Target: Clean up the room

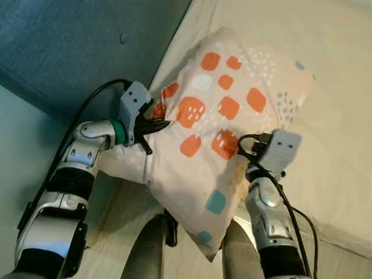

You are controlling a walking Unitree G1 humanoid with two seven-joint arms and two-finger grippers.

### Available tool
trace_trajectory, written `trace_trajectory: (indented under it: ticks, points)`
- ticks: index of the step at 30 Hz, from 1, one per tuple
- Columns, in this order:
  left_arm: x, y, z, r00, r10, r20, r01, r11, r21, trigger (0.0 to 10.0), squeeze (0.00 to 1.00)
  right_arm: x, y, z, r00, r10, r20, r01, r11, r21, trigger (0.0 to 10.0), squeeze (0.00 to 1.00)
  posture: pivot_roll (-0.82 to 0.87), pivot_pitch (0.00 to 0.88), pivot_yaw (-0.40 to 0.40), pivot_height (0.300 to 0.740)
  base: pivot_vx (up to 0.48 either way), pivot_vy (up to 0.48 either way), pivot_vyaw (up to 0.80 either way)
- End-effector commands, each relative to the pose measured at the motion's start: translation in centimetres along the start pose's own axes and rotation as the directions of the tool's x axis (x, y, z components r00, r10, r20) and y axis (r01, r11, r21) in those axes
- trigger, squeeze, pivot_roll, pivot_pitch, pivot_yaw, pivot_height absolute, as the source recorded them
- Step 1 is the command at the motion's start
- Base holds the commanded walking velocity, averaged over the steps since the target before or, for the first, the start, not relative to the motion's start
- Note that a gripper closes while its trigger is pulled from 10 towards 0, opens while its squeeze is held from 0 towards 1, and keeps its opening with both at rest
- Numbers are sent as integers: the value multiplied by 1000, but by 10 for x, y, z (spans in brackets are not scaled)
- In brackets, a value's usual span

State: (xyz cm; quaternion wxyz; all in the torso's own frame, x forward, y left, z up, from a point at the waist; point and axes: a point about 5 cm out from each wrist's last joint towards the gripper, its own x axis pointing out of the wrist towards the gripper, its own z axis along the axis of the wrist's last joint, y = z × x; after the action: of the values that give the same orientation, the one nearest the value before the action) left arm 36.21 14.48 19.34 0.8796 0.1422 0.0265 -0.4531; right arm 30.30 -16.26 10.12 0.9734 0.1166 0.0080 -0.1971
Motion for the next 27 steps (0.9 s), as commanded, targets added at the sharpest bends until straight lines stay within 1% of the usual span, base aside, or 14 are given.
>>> trace_trajectory:
  ticks: [1,3,6,9,10,11,12,13,15,16,17,18,20,27]
  points:
    - [-1,-8,-4,999,-39,-5,39,999,-15,0,0,-12,-9,-26,988,-90,-126,96,994,50,10000,0,-66,383,136,726,0,0,0]
    - [-3,-13,1,998,-54,10,54,998,-13,0,0,-12,-20,-31,971,-176,-160,187,981,55,10000,0,-59,379,136,726,0,0,0]
    - [-6,-18,8,997,-69,21,69,998,-10,0,0,-11,-27,-34,958,-227,-178,242,968,67,10000,0,-55,379,137,726,0,0,0]
    - [-7,-20,11,997,-74,29,74,997,-9,0,0,-8,-26,-33,960,-218,-175,240,964,115,10000,0,-49,379,140,726,0,0,0]
    - [-9,-21,15,997,-74,36,75,997,-10,0,0,-2,-20,-31,971,-170,-170,204,957,206,10000,0,-44,378,143,726,0,0,0]
    - [-9,-21,15,997,-74,36,75,997,-10,0,0,-2,-20,-31,971,-170,-170,204,957,206,10000,0,-44,378,143,726,0,0,0]
    - [-11,-23,20,996,-74,45,75,997,-12,0,0,4,-11,-28,978,-104,-178,160,929,334,10000,0,-36,377,145,726,0,0,0]
    - [-11,-23,20,996,-74,45,75,997,-12,0,0,4,-11,-28,978,-104,-178,160,929,334,10000,0,-36,377,145,726,0,0,0]
    - [-15,-25,29,995,-78,66,79,997,-16,0,0,12,1,-29,977,-22,-212,126,861,492,10000,0,-20,374,144,726,0,0,0]
    - [-15,-25,29,995,-78,66,79,997,-16,0,0,12,1,-29,977,-22,-212,126,861,492,10000,0,-20,374,144,726,0,0,0]
    - [-18,-27,37,993,-74,88,76,997,-20,0,0,16,0,-40,953,-39,-301,190,851,490,10000,0,-9,374,143,726,0,0,0]
    - [-20,-29,42,992,-70,102,73,997,-26,0,0,16,-5,-49,929,-74,-362,241,863,443,10000,0,-6,374,143,726,0,0,0]
    - [-22,-30,45,992,-68,110,71,997,-31,0,0,16,-8,-54,911,-100,-401,275,871,407,10000,0,-4,374,143,726,0,0,0]
    - [-34,-34,67,983,-56,173,66,997,-51,0,0,36,-23,-47,899,-175,-401,323,883,340,10000,0,25,368,132,726,0,0,0]
